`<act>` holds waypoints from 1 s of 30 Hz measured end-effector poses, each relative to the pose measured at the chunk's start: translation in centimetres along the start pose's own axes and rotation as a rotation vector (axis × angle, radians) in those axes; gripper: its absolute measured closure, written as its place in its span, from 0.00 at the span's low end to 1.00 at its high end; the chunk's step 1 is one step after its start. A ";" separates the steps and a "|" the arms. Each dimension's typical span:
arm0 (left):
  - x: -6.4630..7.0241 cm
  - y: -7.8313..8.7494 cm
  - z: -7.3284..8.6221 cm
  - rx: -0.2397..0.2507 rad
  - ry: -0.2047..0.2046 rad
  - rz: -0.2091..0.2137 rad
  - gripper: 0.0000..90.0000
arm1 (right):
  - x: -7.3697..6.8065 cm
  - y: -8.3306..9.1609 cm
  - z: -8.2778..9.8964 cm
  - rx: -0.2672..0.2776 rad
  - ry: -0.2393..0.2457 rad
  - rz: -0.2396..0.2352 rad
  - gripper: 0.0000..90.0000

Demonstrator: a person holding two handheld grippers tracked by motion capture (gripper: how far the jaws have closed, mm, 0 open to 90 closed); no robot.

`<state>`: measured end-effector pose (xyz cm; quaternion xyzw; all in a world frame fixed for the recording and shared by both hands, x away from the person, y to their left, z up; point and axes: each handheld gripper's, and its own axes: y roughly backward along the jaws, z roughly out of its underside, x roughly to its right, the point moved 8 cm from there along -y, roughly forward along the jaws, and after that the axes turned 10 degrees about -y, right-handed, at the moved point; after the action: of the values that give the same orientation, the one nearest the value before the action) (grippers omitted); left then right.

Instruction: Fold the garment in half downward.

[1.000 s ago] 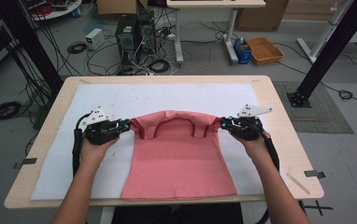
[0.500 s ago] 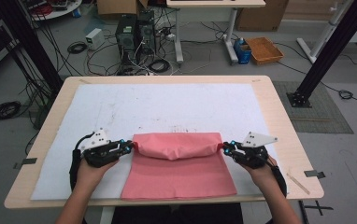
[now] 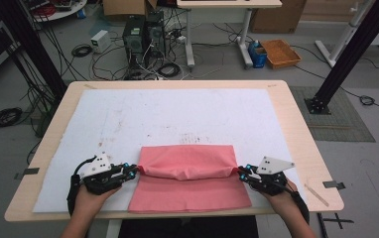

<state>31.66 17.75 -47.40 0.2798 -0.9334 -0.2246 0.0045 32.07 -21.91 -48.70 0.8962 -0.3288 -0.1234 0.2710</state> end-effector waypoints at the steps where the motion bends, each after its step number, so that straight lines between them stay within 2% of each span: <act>1: 0.0 0.0 0.0 0.002 0.001 0.002 0.90 | 0.0 0.1 0.2 0.001 0.001 -0.005 0.89; 4: 0.3 0.1 0.1 0.006 0.009 0.001 0.84 | 0.0 0.4 0.7 -0.005 -0.001 -0.007 0.86; 6: 0.3 0.3 0.0 0.013 0.028 -0.013 0.71 | 0.0 0.5 0.8 0.002 -0.009 -0.012 0.75; 8: 0.1 0.6 -0.1 0.025 0.051 -0.019 0.58 | -0.1 0.8 0.8 0.014 -0.017 -0.022 0.72; 9: 0.1 0.8 -0.2 0.034 0.064 -0.020 0.54 | -0.1 0.9 0.8 0.020 -0.023 -0.023 0.68; 11: -0.1 0.9 -0.3 0.045 0.072 -0.016 0.49 | 0.0 1.3 0.7 0.032 -0.045 -0.024 0.66; 15: -0.2 0.1 -0.3 0.017 0.086 -0.010 0.45 | 0.3 1.8 0.3 0.067 -0.083 -0.024 0.61; 17: 0.1 -0.3 -0.2 -0.007 0.077 -0.009 0.45 | 0.3 1.8 0.3 0.067 -0.091 -0.025 0.60; 23: 0.5 -0.8 0.3 -0.046 0.066 0.003 0.45 | 0.1 0.6 0.9 0.021 -0.098 -0.048 0.59; 26: 0.6 -1.0 0.8 -0.072 0.065 0.000 0.48 | -0.1 0.3 1.0 -0.004 -0.089 -0.059 0.63; 30: 0.7 -1.1 1.1 -0.089 0.054 0.005 0.51 | -0.1 0.3 1.0 -0.003 -0.088 -0.072 0.67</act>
<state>31.51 17.03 -48.92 0.2831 -0.9227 -0.2582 0.0424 31.42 -22.41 -49.40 0.9007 -0.3078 -0.1727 0.2533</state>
